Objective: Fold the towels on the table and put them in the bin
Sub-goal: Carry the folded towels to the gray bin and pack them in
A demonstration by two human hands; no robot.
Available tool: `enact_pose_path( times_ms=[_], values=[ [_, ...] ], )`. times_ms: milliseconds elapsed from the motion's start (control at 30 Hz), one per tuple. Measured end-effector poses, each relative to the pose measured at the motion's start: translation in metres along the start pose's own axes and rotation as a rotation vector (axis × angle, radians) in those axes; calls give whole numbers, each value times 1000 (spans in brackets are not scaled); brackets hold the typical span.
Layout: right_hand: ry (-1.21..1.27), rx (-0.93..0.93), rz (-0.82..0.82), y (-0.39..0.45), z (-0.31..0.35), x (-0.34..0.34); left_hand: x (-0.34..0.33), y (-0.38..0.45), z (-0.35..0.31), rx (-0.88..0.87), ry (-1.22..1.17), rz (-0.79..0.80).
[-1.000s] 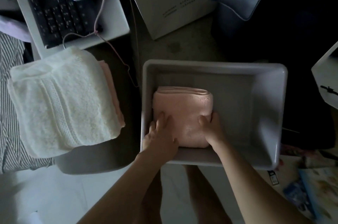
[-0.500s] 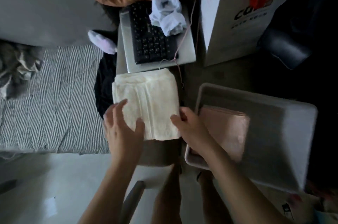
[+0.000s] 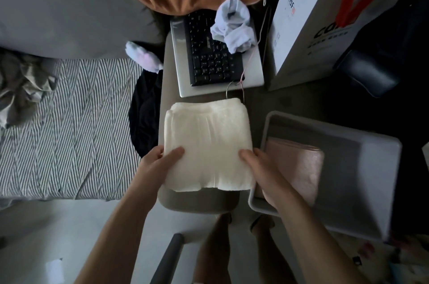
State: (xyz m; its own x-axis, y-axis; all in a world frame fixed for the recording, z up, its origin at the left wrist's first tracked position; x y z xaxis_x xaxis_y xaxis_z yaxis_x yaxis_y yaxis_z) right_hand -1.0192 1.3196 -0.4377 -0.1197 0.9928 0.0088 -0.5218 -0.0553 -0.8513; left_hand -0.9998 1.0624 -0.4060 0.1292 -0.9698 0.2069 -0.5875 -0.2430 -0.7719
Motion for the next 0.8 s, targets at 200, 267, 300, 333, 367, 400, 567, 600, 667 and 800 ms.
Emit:
enact_pose_path(
  times_ms=[200,267,300,333,367,400,567,600,667,800],
  values=[
    [108,-36,40,-8,-8,4,-10,-2,5,11,-112,142],
    [94,2,106,-16,-9,13,-21,-7,5,13,-181,181],
    [86,20,136,-22,-12,20,-29,-11,6,19,-212,205],
    [82,32,153,-29,-17,31,-38,-15,7,27,-227,225],
    [86,36,154,-35,-24,44,-49,-21,10,39,-231,234],
    [100,30,138,-41,-33,59,-63,-28,14,60,-225,241],
    [125,-24,-32,-66,-90,154,-169,-64,42,177,-234,398],
    [133,-41,-82,-71,-102,179,-197,-72,48,199,-229,425],
    [149,-59,-158,-77,-120,226,-245,-79,60,216,-200,414],
    [204,-28,-288,-65,-136,302,-323,-69,74,154,-126,384]
  ],
)
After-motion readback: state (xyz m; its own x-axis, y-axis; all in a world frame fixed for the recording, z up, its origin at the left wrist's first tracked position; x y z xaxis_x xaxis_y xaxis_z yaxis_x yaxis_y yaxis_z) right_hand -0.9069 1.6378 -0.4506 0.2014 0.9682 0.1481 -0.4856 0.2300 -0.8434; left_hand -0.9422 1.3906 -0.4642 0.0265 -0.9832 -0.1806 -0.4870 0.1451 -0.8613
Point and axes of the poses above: each hand's wrist, its own y-axis towards the middle knuckle, its own x-axis out of the back of the hand, z = x × y, the point moved 6 cm from there along y, towards the middle knuckle
